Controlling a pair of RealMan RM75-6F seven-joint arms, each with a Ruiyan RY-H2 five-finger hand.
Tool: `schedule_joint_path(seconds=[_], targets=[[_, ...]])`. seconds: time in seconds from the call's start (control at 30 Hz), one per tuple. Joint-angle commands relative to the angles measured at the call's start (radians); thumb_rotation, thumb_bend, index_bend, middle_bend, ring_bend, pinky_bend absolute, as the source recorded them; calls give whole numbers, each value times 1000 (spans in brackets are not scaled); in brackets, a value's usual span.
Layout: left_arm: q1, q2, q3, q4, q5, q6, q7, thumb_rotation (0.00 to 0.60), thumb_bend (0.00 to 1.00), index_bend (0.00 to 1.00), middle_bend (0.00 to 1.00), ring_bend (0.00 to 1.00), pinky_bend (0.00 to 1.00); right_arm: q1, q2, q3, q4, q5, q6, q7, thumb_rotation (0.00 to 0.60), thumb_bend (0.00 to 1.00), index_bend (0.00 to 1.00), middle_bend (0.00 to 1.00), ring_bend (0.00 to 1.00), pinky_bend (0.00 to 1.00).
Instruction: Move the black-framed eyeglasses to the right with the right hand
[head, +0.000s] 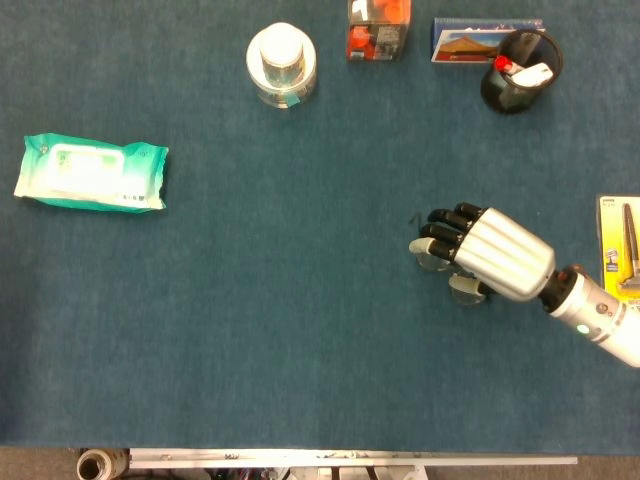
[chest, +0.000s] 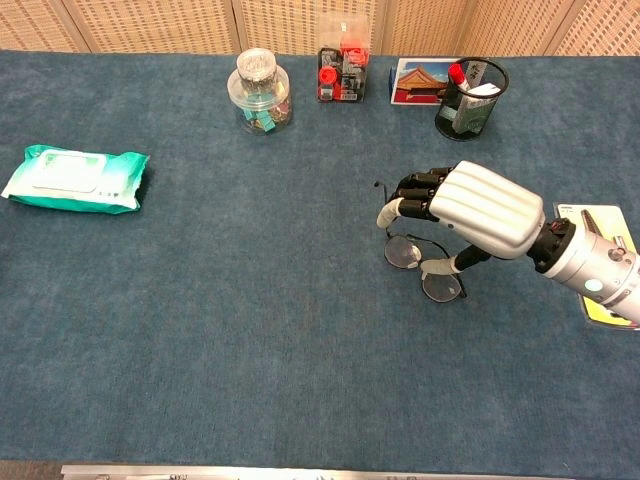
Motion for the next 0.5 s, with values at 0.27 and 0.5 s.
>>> schedule_joint_path(seconds=[0.27,0.5], targets=[[-2,-3,0,2,-3,-6,11,600,336,465,569,416,516,-2,60,-8,-107,-20,40,-71,600,0,369,353,314,467],[-3,-4,-2,3,-8,-7,11,600,336,465,569,416,516,-15,110,-28,-191,-49,76,-103,600,0,369,340,311,467]])
